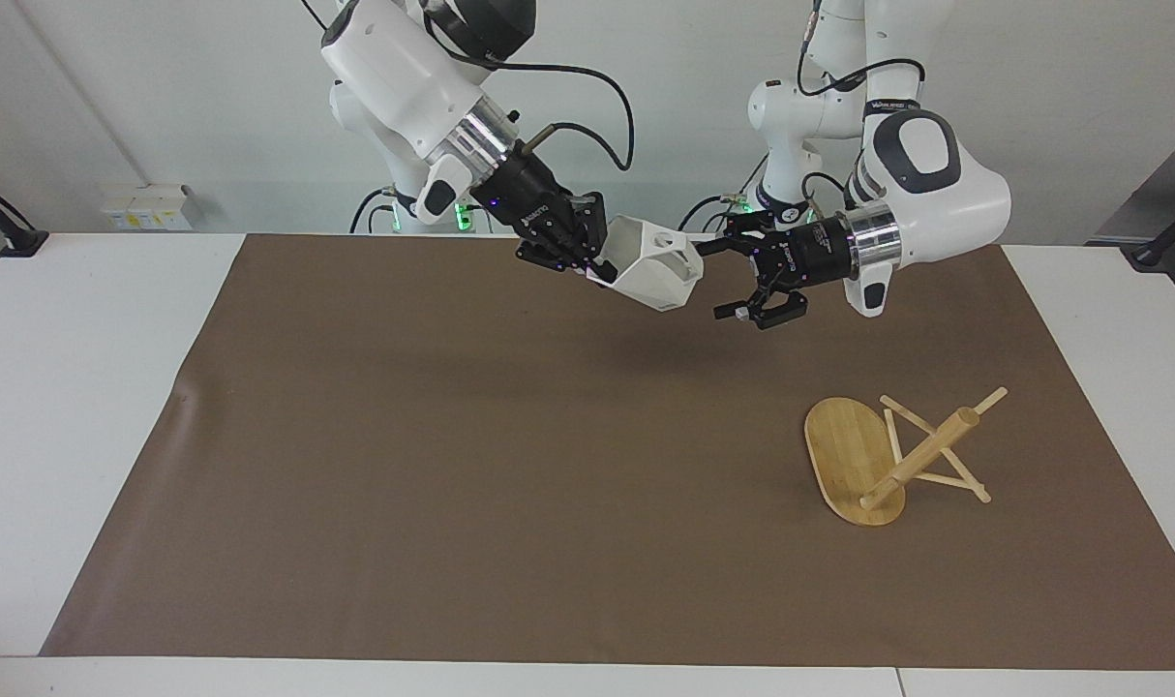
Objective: Hang cup on rack
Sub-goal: 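Bring the cup to the left gripper and close the left gripper on it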
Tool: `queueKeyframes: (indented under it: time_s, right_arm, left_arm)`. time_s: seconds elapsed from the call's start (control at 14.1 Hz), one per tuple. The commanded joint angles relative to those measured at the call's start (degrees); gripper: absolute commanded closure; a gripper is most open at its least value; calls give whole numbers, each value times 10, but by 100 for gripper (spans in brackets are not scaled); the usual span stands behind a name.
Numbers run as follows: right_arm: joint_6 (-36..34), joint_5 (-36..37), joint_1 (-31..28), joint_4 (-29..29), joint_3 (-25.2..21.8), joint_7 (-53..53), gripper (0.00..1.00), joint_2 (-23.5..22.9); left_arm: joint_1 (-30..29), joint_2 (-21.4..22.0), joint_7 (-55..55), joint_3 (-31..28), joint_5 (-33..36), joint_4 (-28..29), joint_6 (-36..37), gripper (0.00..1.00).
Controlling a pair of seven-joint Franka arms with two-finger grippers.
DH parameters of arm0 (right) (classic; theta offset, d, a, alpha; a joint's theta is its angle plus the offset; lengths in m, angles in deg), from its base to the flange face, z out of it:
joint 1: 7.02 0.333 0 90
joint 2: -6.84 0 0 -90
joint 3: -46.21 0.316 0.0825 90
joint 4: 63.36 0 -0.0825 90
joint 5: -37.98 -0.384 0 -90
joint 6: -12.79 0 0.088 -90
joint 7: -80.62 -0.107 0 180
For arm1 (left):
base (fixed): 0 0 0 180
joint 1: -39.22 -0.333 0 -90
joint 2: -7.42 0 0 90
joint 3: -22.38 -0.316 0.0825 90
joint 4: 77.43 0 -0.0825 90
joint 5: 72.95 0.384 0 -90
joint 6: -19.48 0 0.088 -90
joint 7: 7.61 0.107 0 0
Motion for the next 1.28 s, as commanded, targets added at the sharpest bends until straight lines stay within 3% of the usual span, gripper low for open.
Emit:
queueKeyframes:
  time_s: [0.0,0.36,1.21]
  right_arm:
    - [16,-21,12,-9,2,-10,100,2]
    - [58,-22,50,-25,2,-23,100,-1]
    - [53,-22,56,-36,2,-29,100,2]
  left_arm:
    - [1,-18,-10,-1,-4,-28,-6,0]
    - [3,-26,-9,0,-3,-43,11,0]
    - [-13,-22,2,-4,46,-45,93,0]
